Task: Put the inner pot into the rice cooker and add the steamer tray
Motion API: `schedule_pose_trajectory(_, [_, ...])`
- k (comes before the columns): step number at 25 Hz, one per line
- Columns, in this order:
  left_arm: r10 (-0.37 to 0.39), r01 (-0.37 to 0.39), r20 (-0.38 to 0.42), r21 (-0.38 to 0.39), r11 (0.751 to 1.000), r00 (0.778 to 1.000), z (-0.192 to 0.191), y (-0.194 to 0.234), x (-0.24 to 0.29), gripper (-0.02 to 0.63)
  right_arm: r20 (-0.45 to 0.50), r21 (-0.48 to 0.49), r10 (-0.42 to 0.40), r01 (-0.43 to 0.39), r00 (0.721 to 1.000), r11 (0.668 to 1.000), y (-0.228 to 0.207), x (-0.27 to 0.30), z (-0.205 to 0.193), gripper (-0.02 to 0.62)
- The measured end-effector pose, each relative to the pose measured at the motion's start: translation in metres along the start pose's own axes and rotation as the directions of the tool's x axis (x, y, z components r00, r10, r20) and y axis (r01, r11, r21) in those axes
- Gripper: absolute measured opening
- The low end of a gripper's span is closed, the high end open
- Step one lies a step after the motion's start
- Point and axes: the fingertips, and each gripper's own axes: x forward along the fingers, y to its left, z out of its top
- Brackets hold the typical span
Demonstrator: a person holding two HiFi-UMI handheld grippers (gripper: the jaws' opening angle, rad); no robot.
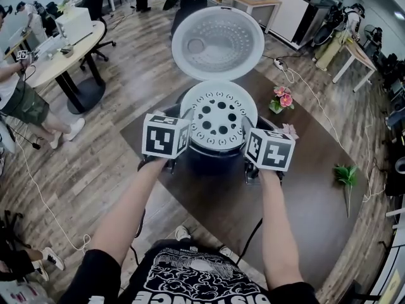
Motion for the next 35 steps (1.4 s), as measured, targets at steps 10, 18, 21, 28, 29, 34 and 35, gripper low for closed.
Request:
schedule_pose_trajectory(10, [0.008, -0.008, 0.004, 0.009, 1.0, 1.0, -0.002, 0.001, 0.001, 0.13, 0.003, 0.038, 0.025, -0.025, 1.0, 0.999, 0.001, 0.006, -0.003, 0.164])
schedule_pose_trajectory(18, [0.001, -0.002, 0.057, 0.022, 1.0, 0.998, 0.014, -0.014, -0.015, 0.13, 0.044, 0.01, 0.011, -0.011, 0.999, 1.0, -0.001, -0.013, 0.003, 0.172])
schedule_pose_trajectory(21, [-0.013, 0.009, 0.092, 0.043, 0.999, 0.996, 0.024, -0.03, -0.019, 0.13, 0.061, 0.0, 0.007, -0.007, 0.998, 1.0, -0.007, -0.028, 0.004, 0.157])
schedule_pose_trajectory(28, [-0.097, 0.086, 0.106, 0.101, 0.991, 0.99, 0.034, -0.085, -0.021, 0.13, 0.081, -0.012, -0.05, 0.051, 0.995, 0.999, -0.04, -0.071, 0.0, 0.138])
schedule_pose_trajectory(29, [-0.11, 0.098, 0.105, 0.112, 0.989, 0.988, 0.035, -0.095, -0.02, 0.129, 0.085, -0.012, -0.062, 0.064, 0.994, 0.998, -0.047, -0.079, -0.002, 0.134])
schedule_pose_trajectory(34, [-0.169, 0.151, 0.112, 0.15, 0.977, 0.979, 0.037, -0.144, -0.018, 0.129, 0.102, 0.006, -0.121, 0.121, 0.987, 0.993, -0.085, -0.12, -0.014, 0.119])
schedule_pose_trajectory(35, [-0.182, 0.162, 0.116, 0.159, 0.974, 0.977, 0.038, -0.154, -0.017, 0.129, 0.104, 0.007, -0.135, 0.135, 0.985, 0.991, -0.093, -0.128, -0.017, 0.117])
